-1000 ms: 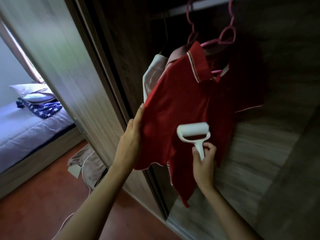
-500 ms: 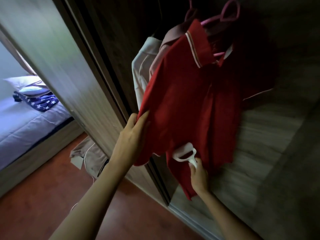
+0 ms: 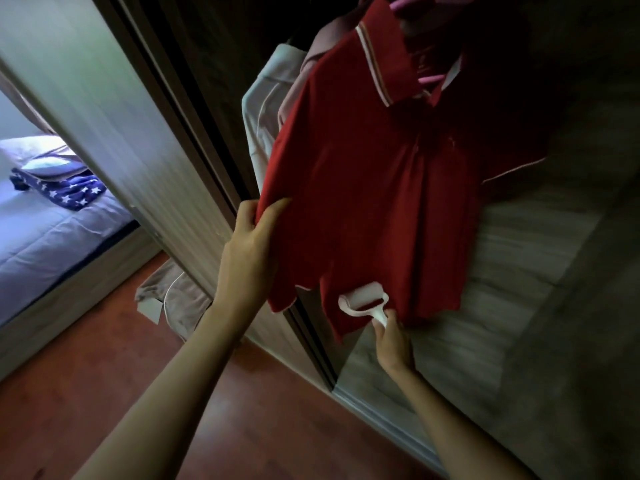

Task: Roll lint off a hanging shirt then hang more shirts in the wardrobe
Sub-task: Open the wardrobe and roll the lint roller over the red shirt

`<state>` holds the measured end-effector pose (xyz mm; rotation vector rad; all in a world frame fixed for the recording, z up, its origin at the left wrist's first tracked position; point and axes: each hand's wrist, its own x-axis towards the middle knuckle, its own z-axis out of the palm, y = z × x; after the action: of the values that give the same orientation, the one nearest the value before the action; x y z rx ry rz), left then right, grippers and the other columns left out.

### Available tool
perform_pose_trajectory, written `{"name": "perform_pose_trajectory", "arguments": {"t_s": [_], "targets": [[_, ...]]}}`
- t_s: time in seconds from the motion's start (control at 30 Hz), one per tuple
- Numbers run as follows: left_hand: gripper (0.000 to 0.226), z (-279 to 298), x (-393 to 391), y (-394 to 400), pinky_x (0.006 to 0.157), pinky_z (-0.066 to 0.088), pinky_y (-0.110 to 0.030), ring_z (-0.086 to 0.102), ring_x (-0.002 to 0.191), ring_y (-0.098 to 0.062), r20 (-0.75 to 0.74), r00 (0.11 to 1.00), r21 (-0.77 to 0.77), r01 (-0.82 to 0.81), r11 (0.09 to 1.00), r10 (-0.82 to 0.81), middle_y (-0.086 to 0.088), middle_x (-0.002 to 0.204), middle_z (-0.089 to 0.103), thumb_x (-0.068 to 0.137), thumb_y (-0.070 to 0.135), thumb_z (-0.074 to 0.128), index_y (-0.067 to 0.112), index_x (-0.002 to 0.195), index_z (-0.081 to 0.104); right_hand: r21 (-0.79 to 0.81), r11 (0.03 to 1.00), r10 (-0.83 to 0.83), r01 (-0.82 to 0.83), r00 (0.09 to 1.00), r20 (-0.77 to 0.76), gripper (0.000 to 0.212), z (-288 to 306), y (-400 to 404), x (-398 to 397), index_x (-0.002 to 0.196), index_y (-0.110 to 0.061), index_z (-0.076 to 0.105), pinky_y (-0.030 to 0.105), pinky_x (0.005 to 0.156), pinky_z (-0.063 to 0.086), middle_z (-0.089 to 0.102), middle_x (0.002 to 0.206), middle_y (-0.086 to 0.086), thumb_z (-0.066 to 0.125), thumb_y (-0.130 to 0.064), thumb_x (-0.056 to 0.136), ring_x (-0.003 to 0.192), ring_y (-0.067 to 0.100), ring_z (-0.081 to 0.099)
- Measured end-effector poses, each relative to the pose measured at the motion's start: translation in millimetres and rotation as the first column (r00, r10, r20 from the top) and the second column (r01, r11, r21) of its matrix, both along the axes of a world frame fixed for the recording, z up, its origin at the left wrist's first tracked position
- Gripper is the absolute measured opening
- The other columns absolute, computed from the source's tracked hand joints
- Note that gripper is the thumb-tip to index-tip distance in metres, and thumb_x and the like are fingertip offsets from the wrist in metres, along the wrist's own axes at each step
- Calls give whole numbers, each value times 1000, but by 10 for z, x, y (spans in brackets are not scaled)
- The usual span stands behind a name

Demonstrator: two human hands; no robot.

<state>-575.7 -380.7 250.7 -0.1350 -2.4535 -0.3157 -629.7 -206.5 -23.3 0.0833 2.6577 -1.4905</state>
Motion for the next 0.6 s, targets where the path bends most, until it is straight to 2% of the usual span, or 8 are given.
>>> {"name": "perform_pose_trajectory", "arguments": {"t_s": [0.1,0.23,0.3,0.4,0.47,0.53,0.6], "targets": [[60,-23,-6,37,79,56,-37,62,102,-34,14,1000,-52,3,999,-3,-16,136,45,84,-6,65,18,136,47,-111,992,-76,60,986,-148,23,219,0,4,116,-16,50,26,61,43,63,95,3,46,-31,99,79,18,62],[44,-54,-62,80,72,59,-43,67,93,-35,-45,999,-84,-28,996,24,-15,134,53,87,-4,60,9,129,55,-209,973,-163,99,934,-317,31,506,-49,-79,125,-13,49,21,66,45,57,102,-1,48,-28,98,83,12,58],[37,-66,-84,95,75,55,-44,64,90,-36,-102,993,-90,-72,993,63,-16,126,59,88,1,59,7,125,58,-165,984,-117,69,946,-304,29,477,-37,-144,123,-12,50,23,68,46,57,103,2,49,-28,98,86,15,59],[41,-80,-106,89,84,43,-41,57,101,-35,-153,979,-87,-146,985,131,-15,122,62,83,9,68,6,123,60,-61,998,-14,6,992,-126,25,309,49,-176,118,-15,53,29,72,45,61,103,7,49,-29,98,93,24,62],[39,-70,-113,72,91,40,-36,55,107,-33,-193,976,-56,-115,992,103,-16,124,60,84,8,67,4,123,60,-140,986,-109,89,983,-145,24,337,101,-136,118,-15,53,29,72,44,63,101,5,49,-27,98,93,24,63],[41,-50,-112,62,101,37,-33,51,119,-32,-219,974,-44,-75,996,63,-18,133,54,86,6,67,3,126,57,-265,947,-256,183,927,-273,23,615,128,-125,119,-13,53,25,70,42,62,97,1,48,-22,98,88,21,63],[49,-39,-115,63,110,32,-44,37,134,-37,-212,977,-61,-52,997,38,-19,148,36,86,12,67,4,132,51,-357,906,-360,225,854,-375,23,1057,142,-200,120,-11,52,18,68,38,61,94,-1,47,-21,99,83,17,60]]}}
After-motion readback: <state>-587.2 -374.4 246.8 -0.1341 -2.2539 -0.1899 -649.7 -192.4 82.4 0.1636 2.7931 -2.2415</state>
